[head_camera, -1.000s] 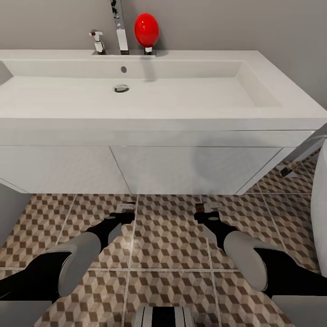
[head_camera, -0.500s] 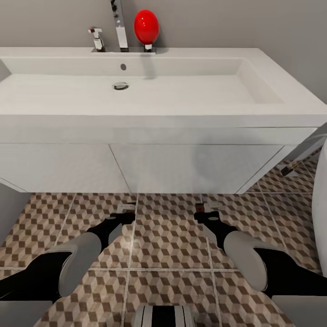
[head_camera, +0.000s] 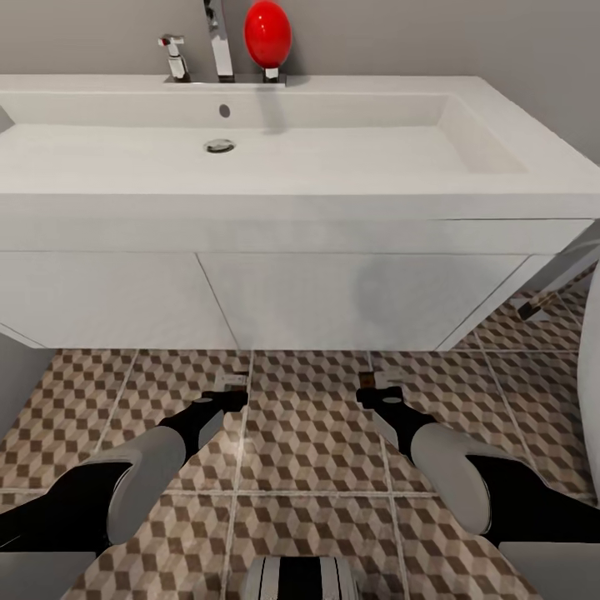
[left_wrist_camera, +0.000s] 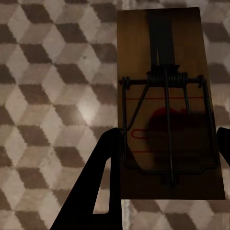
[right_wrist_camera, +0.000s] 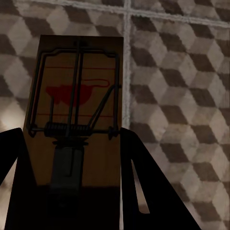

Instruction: Take the four mousetraps from the cabinet in the bathroom and place them on the bathroom floor. Make sure all four end up on the same floor surface, and ensure that at least two of them are either under or directly next to the same bathroom sink.

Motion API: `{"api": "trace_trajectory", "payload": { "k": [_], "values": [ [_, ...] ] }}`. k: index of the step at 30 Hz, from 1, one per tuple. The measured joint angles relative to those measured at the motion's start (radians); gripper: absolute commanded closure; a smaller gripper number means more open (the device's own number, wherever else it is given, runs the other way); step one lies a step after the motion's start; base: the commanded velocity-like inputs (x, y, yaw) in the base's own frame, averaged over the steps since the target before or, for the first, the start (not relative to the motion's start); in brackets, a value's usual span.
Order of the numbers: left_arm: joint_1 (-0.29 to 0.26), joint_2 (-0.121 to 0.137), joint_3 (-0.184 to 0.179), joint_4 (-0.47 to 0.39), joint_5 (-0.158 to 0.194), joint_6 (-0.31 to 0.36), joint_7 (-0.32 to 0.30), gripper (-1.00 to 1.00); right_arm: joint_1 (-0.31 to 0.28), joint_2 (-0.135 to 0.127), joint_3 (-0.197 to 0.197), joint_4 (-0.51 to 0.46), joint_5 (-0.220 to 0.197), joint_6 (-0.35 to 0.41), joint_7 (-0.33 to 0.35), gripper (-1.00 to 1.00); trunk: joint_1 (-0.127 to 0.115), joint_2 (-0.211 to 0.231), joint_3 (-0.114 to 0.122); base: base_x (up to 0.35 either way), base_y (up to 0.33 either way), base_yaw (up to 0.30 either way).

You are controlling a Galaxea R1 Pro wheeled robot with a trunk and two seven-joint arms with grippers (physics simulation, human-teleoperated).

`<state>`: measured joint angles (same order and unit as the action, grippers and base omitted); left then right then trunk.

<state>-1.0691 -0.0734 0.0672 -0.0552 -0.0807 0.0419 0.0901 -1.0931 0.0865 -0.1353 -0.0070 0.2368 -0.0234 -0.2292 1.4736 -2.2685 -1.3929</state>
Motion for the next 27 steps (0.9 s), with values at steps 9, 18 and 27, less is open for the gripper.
{"api": "trace_trajectory", "payload": {
  "k": [9, 18, 27],
  "values": [
    [0.0, 0.001, 0.001, 0.001, 0.001, 0.0, -0.001, 1.0, 0.0, 0.001, -0.001, -0.002, -0.003, -0.001, 0.0, 1.0, 0.035, -0.063, -0.028, 0.0, 0.0, 0.0],
    [0.0, 0.004, 0.001, 0.002, 0.002, 0.0, -0.002, 1.0, 0.0, 0.001, -0.001, -0.003, -0.004, -0.001, 0.0, 1.0, 0.069, -0.126, -0.056, 0.0, 0.0, 0.0],
    [0.0, 0.005, 0.001, 0.0, 0.0, 0.0, 0.0, 1.0, 0.0, 0.001, -0.004, -0.003, -0.006, -0.001, 0.0, 1.0, 0.092, -0.168, -0.075, 0.0, 0.0, 0.0]
  ]
}}
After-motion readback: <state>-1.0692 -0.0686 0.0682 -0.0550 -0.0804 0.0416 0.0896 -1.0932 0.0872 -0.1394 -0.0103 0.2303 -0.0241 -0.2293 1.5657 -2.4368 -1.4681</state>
